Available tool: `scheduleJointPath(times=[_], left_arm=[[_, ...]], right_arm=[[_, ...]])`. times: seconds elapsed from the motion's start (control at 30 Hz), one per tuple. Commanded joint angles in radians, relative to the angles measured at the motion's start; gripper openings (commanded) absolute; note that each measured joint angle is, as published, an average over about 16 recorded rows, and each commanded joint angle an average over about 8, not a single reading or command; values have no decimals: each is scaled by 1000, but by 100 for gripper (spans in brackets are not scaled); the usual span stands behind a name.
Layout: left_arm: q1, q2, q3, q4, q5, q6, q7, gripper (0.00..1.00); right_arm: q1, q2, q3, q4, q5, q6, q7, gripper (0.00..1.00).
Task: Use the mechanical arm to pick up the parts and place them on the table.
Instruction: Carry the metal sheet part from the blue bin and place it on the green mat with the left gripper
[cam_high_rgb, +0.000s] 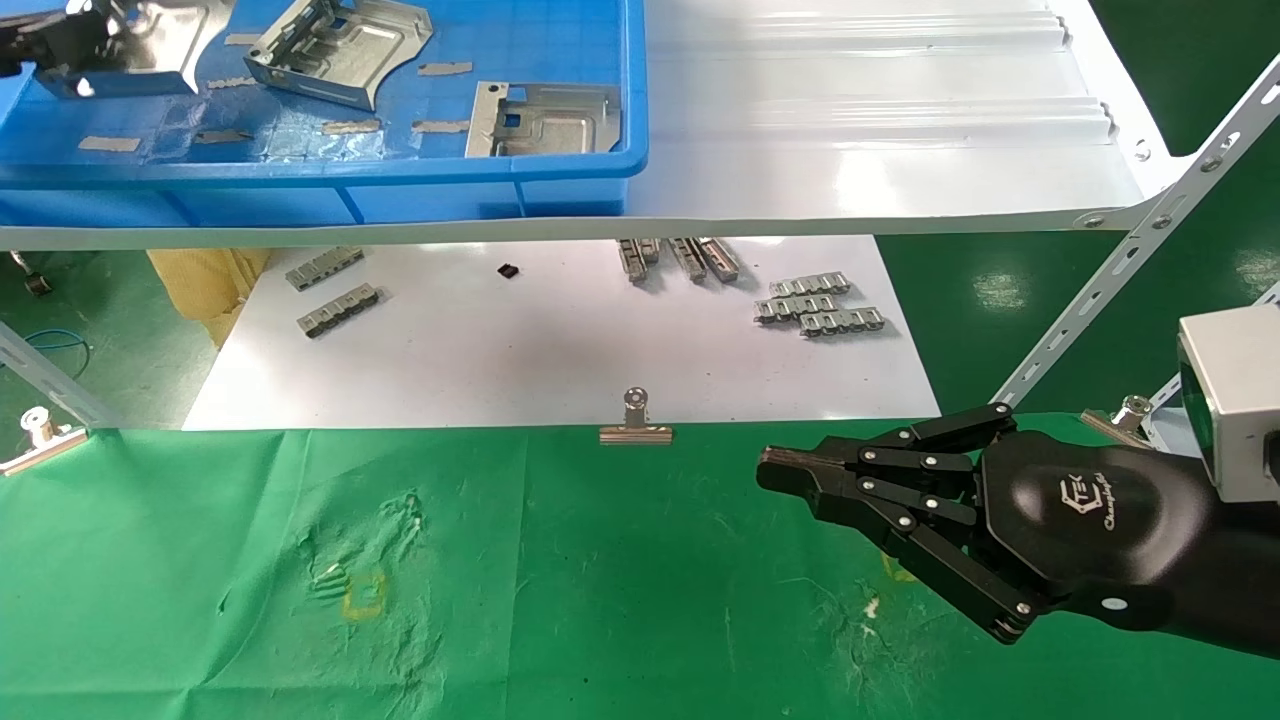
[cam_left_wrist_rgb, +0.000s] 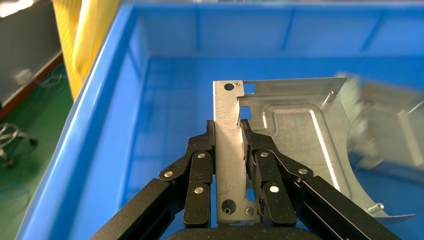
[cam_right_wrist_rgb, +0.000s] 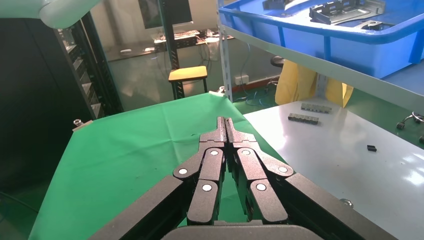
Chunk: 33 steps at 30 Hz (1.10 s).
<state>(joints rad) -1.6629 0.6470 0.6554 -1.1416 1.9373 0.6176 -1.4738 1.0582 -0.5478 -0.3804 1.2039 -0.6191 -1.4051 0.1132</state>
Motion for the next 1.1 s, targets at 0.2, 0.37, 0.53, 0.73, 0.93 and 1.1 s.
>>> scheduleJointPath(times=[0.2,0.37,0.53,0.73,0.93,1.1], left_arm=[[11,-26,-20,-81,-89,-14,47,0],[25,-61,-35,-156,-211,15,134,0],[35,-94,-54,-195,-367,94,291,0],[59,-124,-103,-188,-608,255,539,0],[105,-128,-172,-112,-834,427,808,0],[128,-124,-207,-14,-958,621,1014,0]], right_arm=[[0,0,0,0,0,0,0,0],[0,0,0,0,0,0,0,0],[0,0,0,0,0,0,0,0],[0,0,0,0,0,0,0,0],[0,0,0,0,0,0,0,0],[0,0,0,0,0,0,0,0]])
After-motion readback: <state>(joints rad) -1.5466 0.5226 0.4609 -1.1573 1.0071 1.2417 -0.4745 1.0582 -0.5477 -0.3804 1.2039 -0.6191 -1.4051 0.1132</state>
